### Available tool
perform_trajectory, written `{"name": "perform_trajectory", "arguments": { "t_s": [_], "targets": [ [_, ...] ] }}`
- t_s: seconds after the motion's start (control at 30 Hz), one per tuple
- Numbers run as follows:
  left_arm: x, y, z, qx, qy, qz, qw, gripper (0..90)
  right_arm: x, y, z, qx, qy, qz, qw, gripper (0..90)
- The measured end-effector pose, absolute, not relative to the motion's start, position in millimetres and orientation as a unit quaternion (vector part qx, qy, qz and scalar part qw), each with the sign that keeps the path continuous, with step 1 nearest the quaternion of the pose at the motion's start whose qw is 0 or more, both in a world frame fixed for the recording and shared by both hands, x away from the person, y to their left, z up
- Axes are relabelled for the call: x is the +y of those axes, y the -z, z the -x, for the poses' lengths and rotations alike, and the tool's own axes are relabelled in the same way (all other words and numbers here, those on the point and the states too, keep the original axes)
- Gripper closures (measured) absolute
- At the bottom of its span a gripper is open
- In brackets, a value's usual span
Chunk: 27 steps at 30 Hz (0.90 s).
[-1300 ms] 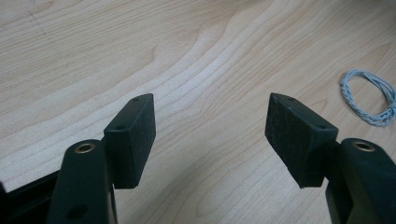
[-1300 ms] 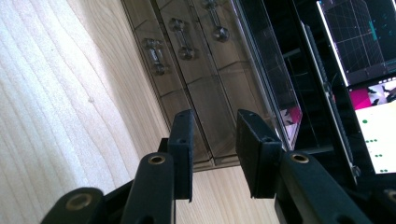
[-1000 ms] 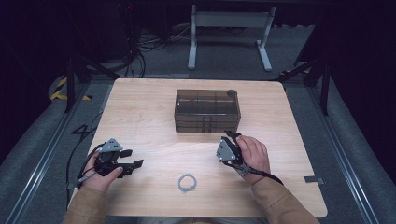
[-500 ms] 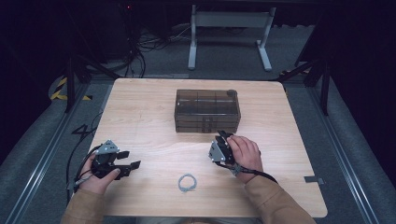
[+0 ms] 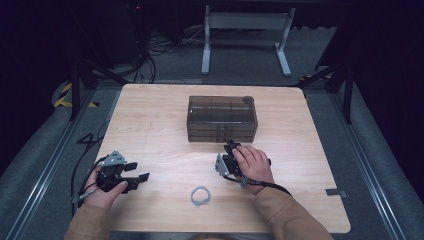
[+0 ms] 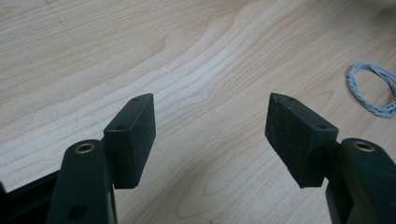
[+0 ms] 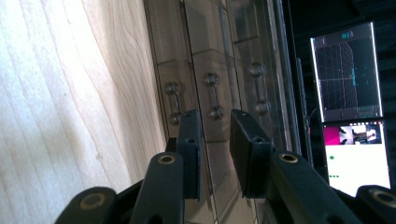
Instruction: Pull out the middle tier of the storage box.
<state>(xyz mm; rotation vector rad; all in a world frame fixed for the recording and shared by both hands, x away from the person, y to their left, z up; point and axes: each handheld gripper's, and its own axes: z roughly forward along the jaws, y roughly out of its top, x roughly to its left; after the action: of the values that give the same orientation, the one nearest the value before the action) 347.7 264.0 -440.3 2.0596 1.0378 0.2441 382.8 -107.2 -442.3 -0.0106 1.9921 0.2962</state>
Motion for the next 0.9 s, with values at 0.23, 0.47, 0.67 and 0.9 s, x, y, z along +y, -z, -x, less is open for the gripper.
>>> {"name": "perform_trajectory", "arguments": {
  "t_s": [0.23, 0.47, 0.67, 0.9],
  "targets": [
    [262, 440, -350, 0.408, -0.095, -0.814, 0.403, 34.6, -99, 445, -386, 0.825, -0.108, 0.005, 0.555, 73.6],
    [259, 440, -353, 0.403, -0.095, -0.816, 0.404, 34.5, -96, 453, -390, 0.820, -0.092, 0.004, 0.564, 72.7],
    [257, 439, -354, 0.399, -0.094, -0.817, 0.405, 34.5, -93, 458, -394, 0.813, -0.080, 0.006, 0.576, 72.2],
    [257, 439, -354, 0.399, -0.091, -0.819, 0.403, 34.5, -87, 468, -397, 0.806, -0.065, 0.018, 0.588, 72.8]
  ]
}}
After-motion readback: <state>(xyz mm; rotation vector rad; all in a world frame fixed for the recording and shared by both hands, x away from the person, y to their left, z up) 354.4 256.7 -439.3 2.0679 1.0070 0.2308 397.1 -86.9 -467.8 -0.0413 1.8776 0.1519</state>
